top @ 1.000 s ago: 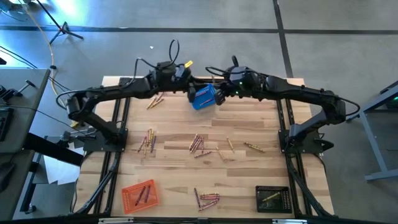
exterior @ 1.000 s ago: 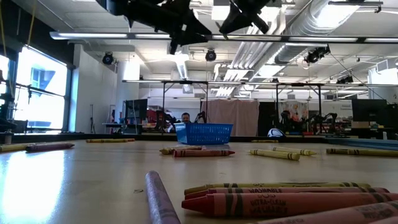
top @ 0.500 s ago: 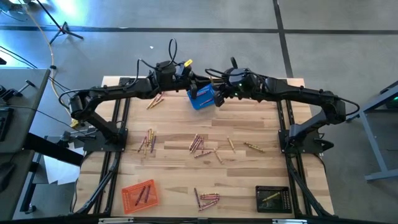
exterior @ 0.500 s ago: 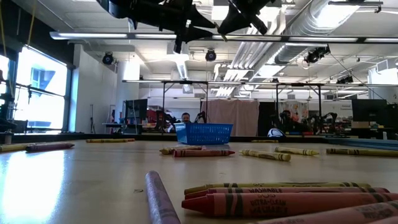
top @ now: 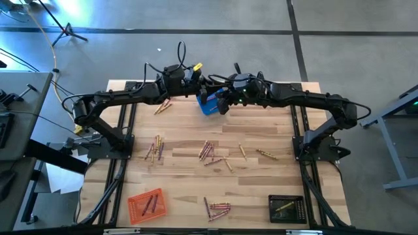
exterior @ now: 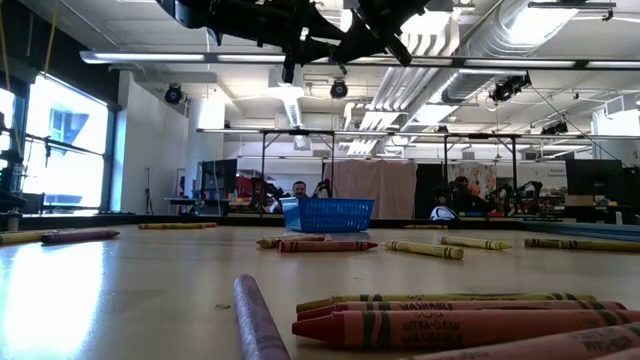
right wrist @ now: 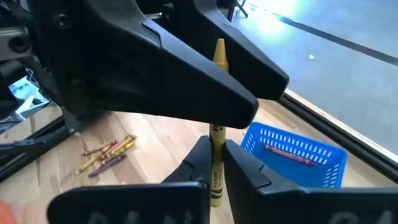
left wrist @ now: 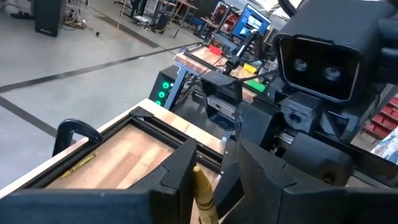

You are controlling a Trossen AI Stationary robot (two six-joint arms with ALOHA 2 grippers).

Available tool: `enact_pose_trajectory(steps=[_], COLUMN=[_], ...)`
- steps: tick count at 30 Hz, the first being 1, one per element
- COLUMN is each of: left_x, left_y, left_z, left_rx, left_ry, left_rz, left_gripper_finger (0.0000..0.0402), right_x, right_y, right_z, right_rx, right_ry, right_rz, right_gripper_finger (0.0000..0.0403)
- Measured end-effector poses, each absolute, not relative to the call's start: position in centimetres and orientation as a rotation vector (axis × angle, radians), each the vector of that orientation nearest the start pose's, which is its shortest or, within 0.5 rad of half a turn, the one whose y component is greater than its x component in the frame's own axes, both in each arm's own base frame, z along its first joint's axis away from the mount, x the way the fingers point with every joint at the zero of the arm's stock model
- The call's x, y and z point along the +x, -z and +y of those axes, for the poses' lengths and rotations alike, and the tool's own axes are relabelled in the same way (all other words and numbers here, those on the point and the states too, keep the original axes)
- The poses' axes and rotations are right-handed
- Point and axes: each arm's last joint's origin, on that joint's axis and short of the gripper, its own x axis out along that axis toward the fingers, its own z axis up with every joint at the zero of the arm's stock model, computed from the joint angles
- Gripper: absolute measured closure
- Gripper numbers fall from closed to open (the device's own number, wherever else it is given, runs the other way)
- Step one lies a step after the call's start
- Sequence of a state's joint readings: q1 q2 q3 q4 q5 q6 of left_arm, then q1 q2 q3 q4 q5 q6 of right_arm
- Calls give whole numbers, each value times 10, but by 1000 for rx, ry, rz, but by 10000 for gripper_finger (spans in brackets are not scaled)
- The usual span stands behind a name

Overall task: Sort crayons
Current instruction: Put the yellow crayon into the black bin

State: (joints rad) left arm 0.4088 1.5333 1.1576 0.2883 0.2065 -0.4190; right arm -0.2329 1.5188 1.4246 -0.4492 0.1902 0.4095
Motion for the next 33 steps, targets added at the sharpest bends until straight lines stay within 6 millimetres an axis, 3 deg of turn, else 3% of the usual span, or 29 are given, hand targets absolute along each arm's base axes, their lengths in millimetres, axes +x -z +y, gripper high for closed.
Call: enact_pose_trajectory(steps=[9, 15, 20, 25, 30, 33], left_x=[329, 327, 324, 321, 316, 312], left_y=[-324, -324, -324, -323, -319, -315], left_z=[136, 141, 146, 153, 162, 168], left_rx=[-443, -444, -437, -413, -432, -454], left_ry=[-225, -239, -254, -274, -291, -268], left_rz=[43, 40, 39, 46, 85, 127], left_gripper_finger=[298, 298, 298, 298, 298, 298], right_x=[321, 296, 265, 245, 246, 241], right_y=[-347, -325, -311, -310, -313, -314], right_z=[-83, -74, -45, -10, 29, 50], right_rx=[483, 582, 664, 711, 794, 805], right_ry=[562, 633, 697, 702, 480, 445], right_rz=[537, 871, 1269, 1542, 1612, 1646], right_gripper_finger=[389, 389, 389, 389, 389, 389])
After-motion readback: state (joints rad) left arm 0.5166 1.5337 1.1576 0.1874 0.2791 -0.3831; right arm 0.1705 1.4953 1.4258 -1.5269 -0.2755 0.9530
